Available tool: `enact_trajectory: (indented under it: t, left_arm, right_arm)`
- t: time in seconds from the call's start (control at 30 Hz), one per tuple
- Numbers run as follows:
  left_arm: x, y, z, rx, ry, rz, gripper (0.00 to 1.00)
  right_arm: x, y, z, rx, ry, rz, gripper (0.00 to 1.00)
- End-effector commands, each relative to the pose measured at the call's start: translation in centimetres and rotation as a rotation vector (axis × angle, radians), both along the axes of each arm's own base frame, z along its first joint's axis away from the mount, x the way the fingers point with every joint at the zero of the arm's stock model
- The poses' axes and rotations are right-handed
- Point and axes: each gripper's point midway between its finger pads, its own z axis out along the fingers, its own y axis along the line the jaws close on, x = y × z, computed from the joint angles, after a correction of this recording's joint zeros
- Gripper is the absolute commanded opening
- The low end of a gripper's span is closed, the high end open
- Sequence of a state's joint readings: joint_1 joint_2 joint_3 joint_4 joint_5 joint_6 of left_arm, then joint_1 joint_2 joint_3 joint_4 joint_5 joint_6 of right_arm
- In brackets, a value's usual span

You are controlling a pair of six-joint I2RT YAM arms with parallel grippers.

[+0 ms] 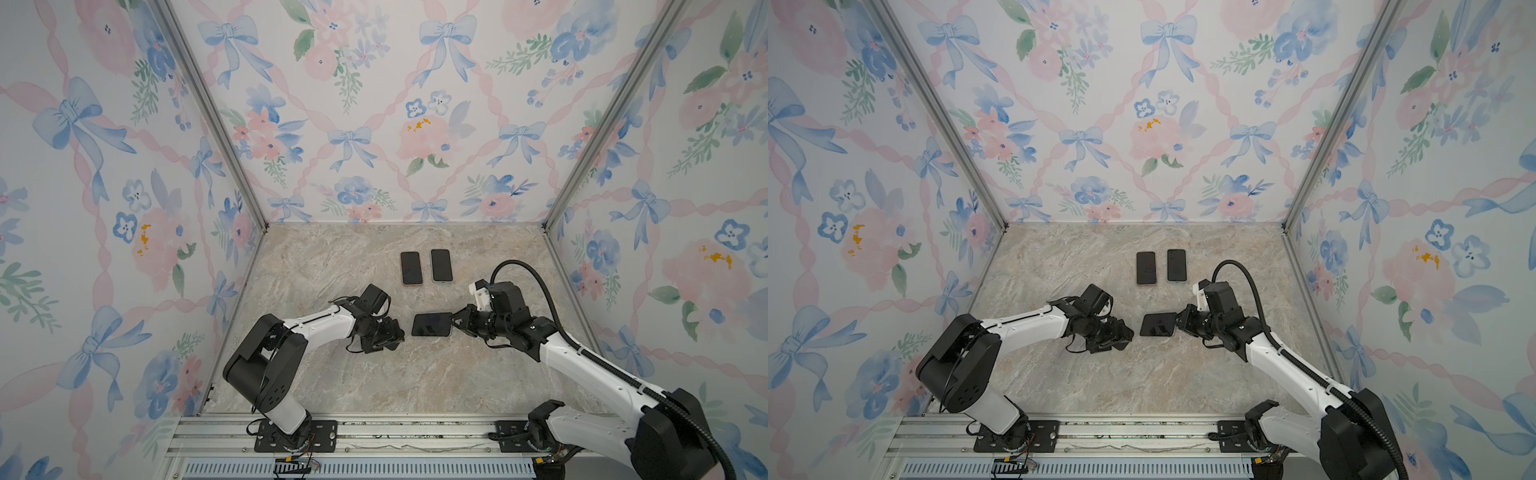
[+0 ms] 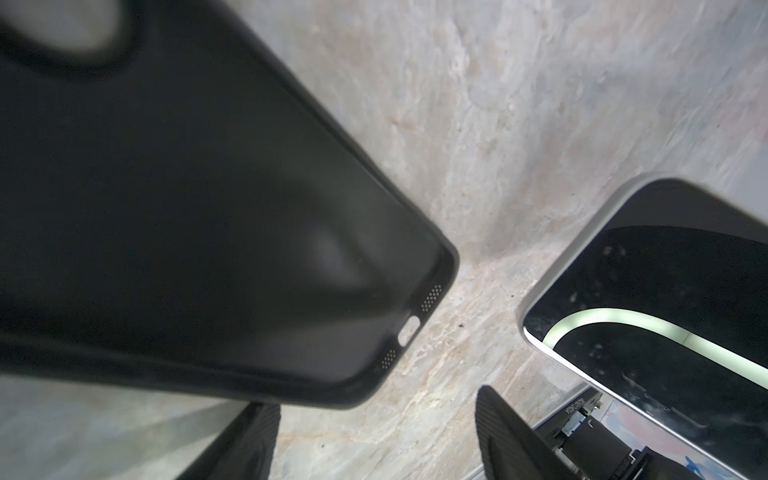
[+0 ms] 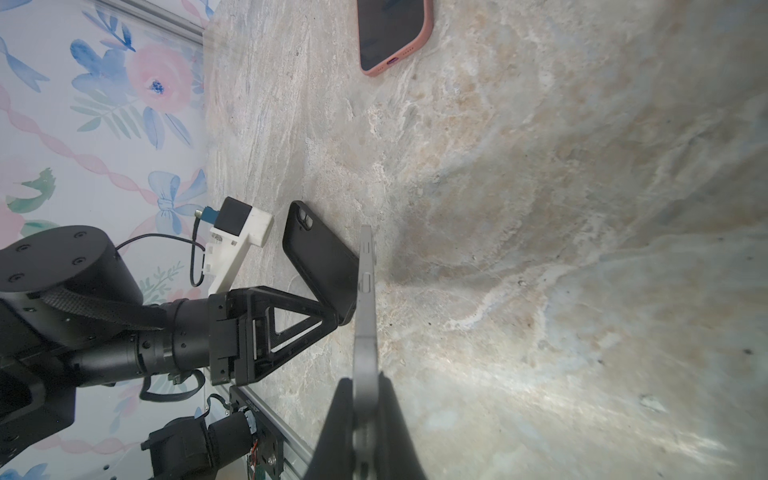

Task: Put the phone into the phone case

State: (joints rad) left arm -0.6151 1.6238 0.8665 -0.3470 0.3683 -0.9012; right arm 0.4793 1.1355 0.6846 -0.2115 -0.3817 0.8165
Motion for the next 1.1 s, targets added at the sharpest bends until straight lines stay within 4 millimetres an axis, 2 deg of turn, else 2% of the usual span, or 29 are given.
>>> enact_trajectory:
  t: [0.0,0.27,0.43,0.57,0.77,1.07]
  left_arm:
    - [0.1,-0.8,-0.9,0.011,0.025,-0.011,0.75]
    - [1.7,-3.1,-1.1,-0.010,0.016,-0.039,0.75]
    - [2.3,-3.1,-0.8,-0.011,-0.006,-0.039,0.73]
    - [3.1,-0.7,1.0,-0.031,-0.056,0.004,0.73]
    - [4.7,3.3,3.8,-0.086,-0.124,0.083,0.70]
    - [6.4,9.3,4.0,-0.092,-0.139,0.206,0.70]
  right_arm:
    - [0.6,-0.3,2.3,0.006,-0.080,0.002,0.00]
    - [0.2,-1.1,2.5,-0.035,-0.084,0.004,0.00]
    - [0.0,-1.0,3.0,-0.029,-0.081,0.022,0.00]
    - [0.1,0.2,3.6,0.008,-0.058,0.056,0.00]
    - [0.7,3.6,5.0,0.127,-0.054,0.140,0.00]
    - [2.3,7.7,4.9,0.151,-0.046,0.243,0.00]
